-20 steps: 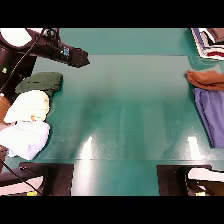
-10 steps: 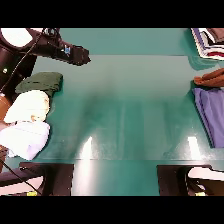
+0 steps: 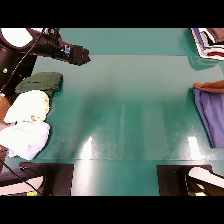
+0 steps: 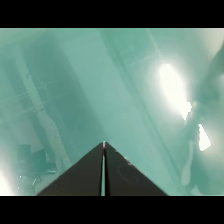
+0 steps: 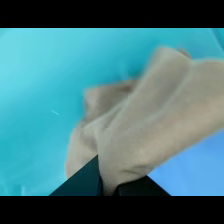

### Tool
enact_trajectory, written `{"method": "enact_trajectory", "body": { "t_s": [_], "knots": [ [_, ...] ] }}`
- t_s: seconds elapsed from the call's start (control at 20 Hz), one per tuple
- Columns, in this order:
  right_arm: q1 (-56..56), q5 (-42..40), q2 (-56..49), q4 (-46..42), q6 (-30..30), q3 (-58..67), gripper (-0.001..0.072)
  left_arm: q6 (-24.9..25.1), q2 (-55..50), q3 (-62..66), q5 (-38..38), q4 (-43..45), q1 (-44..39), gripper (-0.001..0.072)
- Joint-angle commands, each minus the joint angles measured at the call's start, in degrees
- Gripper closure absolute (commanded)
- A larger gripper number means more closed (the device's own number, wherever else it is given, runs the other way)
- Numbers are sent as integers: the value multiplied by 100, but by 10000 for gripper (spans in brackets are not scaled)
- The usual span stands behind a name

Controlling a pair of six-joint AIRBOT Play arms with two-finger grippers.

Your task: Fold the shirts.

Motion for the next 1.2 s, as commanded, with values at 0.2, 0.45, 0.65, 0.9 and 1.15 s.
{"method": "enact_trajectory", "body": {
  "t_s": [0.2, 0.45, 0.65, 0.9, 1.15],
  "knots": [
    [-957, 295, 949, -1209, 4, -1902, 133, 160, -2, -2, 0, 24, 2, 681],
    [-944, -35, 1357, -319, -116, -2107, 113, 157, -2, -2, -37, 24, 2, 681],
    [603, -608, 1561, 564, -98, -1843, 113, 153, 0, 0, -48, 17, 2, 681],
    [3110, -1397, 1563, 570, -90, -1735, 121, 153, 4, 0, 127, -17, 2, 680],
    [4660, -1945, 1558, 197, -92, -1735, 690, 153, 4, 0, 160, -20, 2, 681]
  ]
}}
